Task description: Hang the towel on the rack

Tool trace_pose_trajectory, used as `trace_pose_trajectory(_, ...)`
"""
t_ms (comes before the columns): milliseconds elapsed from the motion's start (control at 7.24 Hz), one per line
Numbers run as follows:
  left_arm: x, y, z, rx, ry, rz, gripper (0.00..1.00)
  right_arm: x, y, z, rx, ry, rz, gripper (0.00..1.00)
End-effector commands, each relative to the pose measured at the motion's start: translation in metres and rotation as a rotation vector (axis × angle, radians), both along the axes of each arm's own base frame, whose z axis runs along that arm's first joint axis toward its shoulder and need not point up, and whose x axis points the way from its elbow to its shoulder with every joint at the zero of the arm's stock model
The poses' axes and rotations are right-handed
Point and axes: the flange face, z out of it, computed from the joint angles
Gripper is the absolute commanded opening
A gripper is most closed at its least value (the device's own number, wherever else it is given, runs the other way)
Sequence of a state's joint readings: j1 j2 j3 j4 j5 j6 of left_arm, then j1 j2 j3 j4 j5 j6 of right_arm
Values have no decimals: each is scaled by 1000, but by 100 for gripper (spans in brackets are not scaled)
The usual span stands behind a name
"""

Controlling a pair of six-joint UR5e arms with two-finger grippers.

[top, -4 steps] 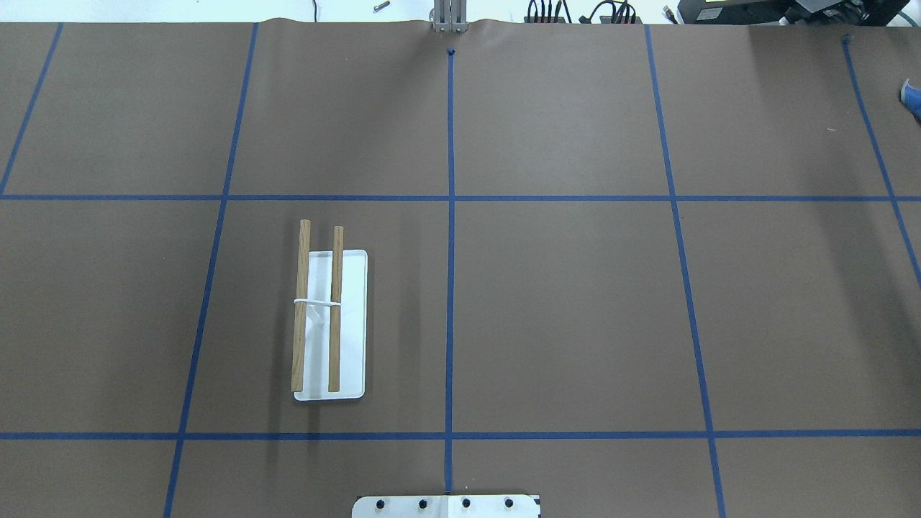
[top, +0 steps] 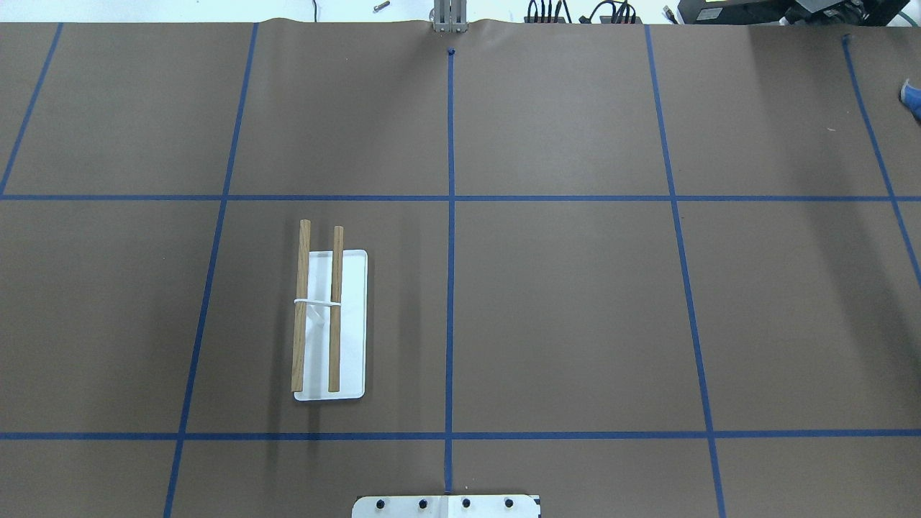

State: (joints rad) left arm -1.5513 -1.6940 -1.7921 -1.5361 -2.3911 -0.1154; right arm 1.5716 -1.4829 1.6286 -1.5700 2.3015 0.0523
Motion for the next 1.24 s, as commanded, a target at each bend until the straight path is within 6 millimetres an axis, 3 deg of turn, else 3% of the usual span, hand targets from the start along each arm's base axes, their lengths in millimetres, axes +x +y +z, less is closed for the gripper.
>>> trace_pose_trajectory(0,0,5,10,-29,10,-23,98,-3,2,8,-7,21,-12,100)
trace_pose_trajectory(138,1,5,7,-25,12,-22,98,-2,1,11,-1,48,-22,100)
trace_pose_trajectory(276,1,4,7,-26,13,-25,98,-3,-4,26,15,67,-81,100)
trace_pose_trajectory(553,1,3,11,-33,13,-24,98,-2,-54,72,60,134,-236,98)
trace_pose_trajectory(691,1,3,11,-33,14,-24,98,-2,-76,110,118,227,-272,94)
trace_pose_trajectory(829,1,3,11,-35,13,-24,98,-6,-88,147,160,244,-275,93)
trace_pose_trajectory(967,1,1,16,-43,12,-23,98,-14,-96,171,153,247,-283,93)
trace_pose_trajectory(1105,2,-3,19,-48,13,-22,98,-38,-101,188,187,280,-318,91)
